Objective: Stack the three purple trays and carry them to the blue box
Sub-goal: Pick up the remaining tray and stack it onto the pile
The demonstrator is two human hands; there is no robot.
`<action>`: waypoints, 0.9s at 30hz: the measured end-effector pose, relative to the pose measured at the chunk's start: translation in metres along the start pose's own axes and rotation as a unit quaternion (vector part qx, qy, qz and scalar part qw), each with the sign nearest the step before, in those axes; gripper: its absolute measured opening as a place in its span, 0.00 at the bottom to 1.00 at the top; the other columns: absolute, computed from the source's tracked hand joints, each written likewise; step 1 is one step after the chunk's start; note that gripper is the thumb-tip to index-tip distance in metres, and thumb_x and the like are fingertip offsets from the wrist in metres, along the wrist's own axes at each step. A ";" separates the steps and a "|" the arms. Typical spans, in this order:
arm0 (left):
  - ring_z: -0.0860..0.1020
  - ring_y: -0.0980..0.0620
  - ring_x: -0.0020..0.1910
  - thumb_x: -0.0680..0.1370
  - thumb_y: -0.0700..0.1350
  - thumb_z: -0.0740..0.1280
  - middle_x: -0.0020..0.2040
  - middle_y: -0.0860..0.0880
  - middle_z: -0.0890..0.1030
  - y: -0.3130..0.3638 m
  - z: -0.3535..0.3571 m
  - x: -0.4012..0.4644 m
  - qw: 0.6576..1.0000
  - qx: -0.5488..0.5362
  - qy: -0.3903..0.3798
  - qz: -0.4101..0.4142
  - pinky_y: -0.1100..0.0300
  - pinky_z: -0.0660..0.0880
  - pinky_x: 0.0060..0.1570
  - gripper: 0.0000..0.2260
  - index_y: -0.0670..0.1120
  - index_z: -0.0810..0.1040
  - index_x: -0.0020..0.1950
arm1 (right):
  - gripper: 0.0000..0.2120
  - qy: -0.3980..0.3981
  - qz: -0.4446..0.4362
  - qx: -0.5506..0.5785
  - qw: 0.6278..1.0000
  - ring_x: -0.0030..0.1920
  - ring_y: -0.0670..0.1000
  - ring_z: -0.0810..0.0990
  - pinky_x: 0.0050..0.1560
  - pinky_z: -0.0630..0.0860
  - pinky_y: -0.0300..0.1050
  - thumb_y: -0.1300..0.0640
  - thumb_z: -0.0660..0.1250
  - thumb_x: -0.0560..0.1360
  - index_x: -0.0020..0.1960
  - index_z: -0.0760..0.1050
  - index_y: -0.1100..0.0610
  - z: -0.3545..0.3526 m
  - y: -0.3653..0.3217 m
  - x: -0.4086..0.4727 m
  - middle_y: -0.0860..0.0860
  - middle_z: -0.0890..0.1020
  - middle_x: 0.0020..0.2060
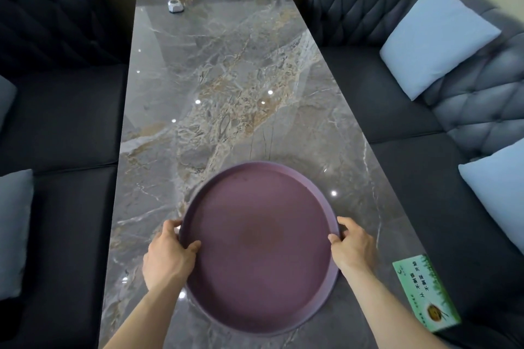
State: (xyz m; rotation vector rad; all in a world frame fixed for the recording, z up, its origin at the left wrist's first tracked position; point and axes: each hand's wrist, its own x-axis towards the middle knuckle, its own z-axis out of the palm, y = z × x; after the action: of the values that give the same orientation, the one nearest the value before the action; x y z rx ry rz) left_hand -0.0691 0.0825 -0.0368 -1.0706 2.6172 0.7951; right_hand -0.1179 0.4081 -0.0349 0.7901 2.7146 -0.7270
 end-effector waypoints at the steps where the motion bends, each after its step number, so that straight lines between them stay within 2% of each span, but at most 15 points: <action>1: 0.78 0.41 0.59 0.70 0.52 0.76 0.59 0.48 0.81 0.001 0.002 0.000 1.000 -0.010 -0.006 -0.001 0.47 0.73 0.53 0.26 0.54 0.72 0.66 | 0.19 -0.003 0.008 0.010 1.000 0.49 0.56 0.82 0.47 0.79 0.48 0.58 0.72 0.76 0.65 0.77 0.48 0.000 0.000 0.002 0.51 0.85 0.53; 3: 0.77 0.40 0.60 0.69 0.54 0.76 0.61 0.45 0.80 0.003 0.005 0.001 1.000 -0.016 -0.007 -0.009 0.47 0.72 0.54 0.29 0.53 0.71 0.68 | 0.19 -0.007 0.022 0.021 1.000 0.44 0.54 0.79 0.44 0.77 0.46 0.59 0.73 0.75 0.65 0.78 0.48 0.001 0.000 0.006 0.52 0.85 0.53; 6: 0.77 0.40 0.60 0.68 0.54 0.77 0.60 0.45 0.80 0.005 0.008 0.007 0.999 -0.029 -0.007 -0.021 0.48 0.72 0.54 0.30 0.52 0.71 0.67 | 0.19 -0.002 0.022 0.024 0.999 0.44 0.53 0.77 0.44 0.75 0.45 0.59 0.73 0.75 0.64 0.78 0.48 0.002 -0.003 0.011 0.52 0.84 0.53; 9: 0.78 0.40 0.58 0.68 0.54 0.77 0.59 0.45 0.81 0.007 0.010 0.013 0.999 -0.046 -0.002 -0.023 0.47 0.72 0.54 0.28 0.52 0.72 0.65 | 0.20 0.007 0.016 0.031 0.999 0.52 0.57 0.82 0.50 0.78 0.49 0.60 0.72 0.75 0.65 0.78 0.48 0.004 -0.011 0.018 0.52 0.84 0.55; 14: 0.76 0.37 0.60 0.69 0.54 0.76 0.60 0.42 0.78 0.017 0.012 0.021 0.999 -0.041 0.008 -0.035 0.45 0.71 0.56 0.29 0.50 0.71 0.66 | 0.22 -0.010 -0.021 0.056 0.998 0.60 0.59 0.79 0.62 0.75 0.53 0.61 0.70 0.77 0.71 0.75 0.51 0.005 -0.028 0.043 0.55 0.82 0.60; 16: 0.74 0.37 0.62 0.69 0.55 0.75 0.64 0.42 0.75 0.022 0.012 0.018 0.998 0.031 0.053 0.019 0.43 0.71 0.59 0.32 0.49 0.68 0.70 | 0.27 0.000 -0.077 -0.025 0.997 0.66 0.58 0.74 0.64 0.73 0.53 0.56 0.69 0.78 0.76 0.68 0.51 0.006 -0.033 0.043 0.55 0.74 0.68; 18: 0.69 0.39 0.67 0.68 0.58 0.74 0.70 0.43 0.69 0.028 0.017 0.008 0.980 0.101 0.100 0.142 0.44 0.67 0.65 0.40 0.51 0.62 0.76 | 0.35 0.035 -0.184 -0.132 0.973 0.75 0.59 0.63 0.70 0.68 0.55 0.47 0.68 0.77 0.80 0.58 0.49 0.010 -0.034 0.032 0.56 0.62 0.77; 19: 0.65 0.40 0.71 0.67 0.62 0.73 0.74 0.44 0.66 0.033 0.022 0.003 0.969 0.117 0.095 0.196 0.46 0.63 0.69 0.43 0.54 0.58 0.78 | 0.37 0.041 -0.247 -0.171 0.953 0.78 0.59 0.57 0.74 0.65 0.56 0.42 0.66 0.77 0.81 0.55 0.48 0.015 -0.033 0.024 0.57 0.57 0.79; 21: 0.55 0.42 0.79 0.65 0.70 0.68 0.80 0.46 0.57 0.039 0.034 -0.006 0.953 0.138 0.033 0.269 0.47 0.54 0.76 0.48 0.59 0.52 0.80 | 0.38 0.016 -0.335 -0.219 0.916 0.80 0.59 0.52 0.77 0.57 0.59 0.35 0.59 0.76 0.81 0.54 0.47 0.030 -0.028 0.010 0.57 0.55 0.80; 24: 0.43 0.46 0.81 0.63 0.78 0.60 0.82 0.50 0.49 0.040 0.051 -0.009 0.942 0.161 -0.029 0.294 0.48 0.45 0.78 0.50 0.63 0.47 0.80 | 0.36 -0.010 -0.352 -0.253 0.901 0.80 0.60 0.53 0.78 0.51 0.63 0.30 0.51 0.76 0.80 0.57 0.45 0.044 -0.024 0.004 0.57 0.58 0.80; 27: 0.41 0.48 0.81 0.61 0.80 0.58 0.82 0.52 0.48 0.037 0.053 -0.006 0.944 0.159 -0.024 0.288 0.48 0.47 0.78 0.50 0.64 0.47 0.79 | 0.36 -0.009 -0.352 -0.266 0.897 0.80 0.59 0.54 0.78 0.51 0.63 0.28 0.49 0.76 0.80 0.57 0.43 0.045 -0.023 0.008 0.57 0.58 0.80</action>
State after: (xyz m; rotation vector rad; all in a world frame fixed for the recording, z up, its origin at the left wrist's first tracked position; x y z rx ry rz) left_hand -0.0918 0.1373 -0.0636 -0.1899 2.9063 0.4468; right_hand -0.1345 0.3712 -0.0669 -0.3447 2.9359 -0.0525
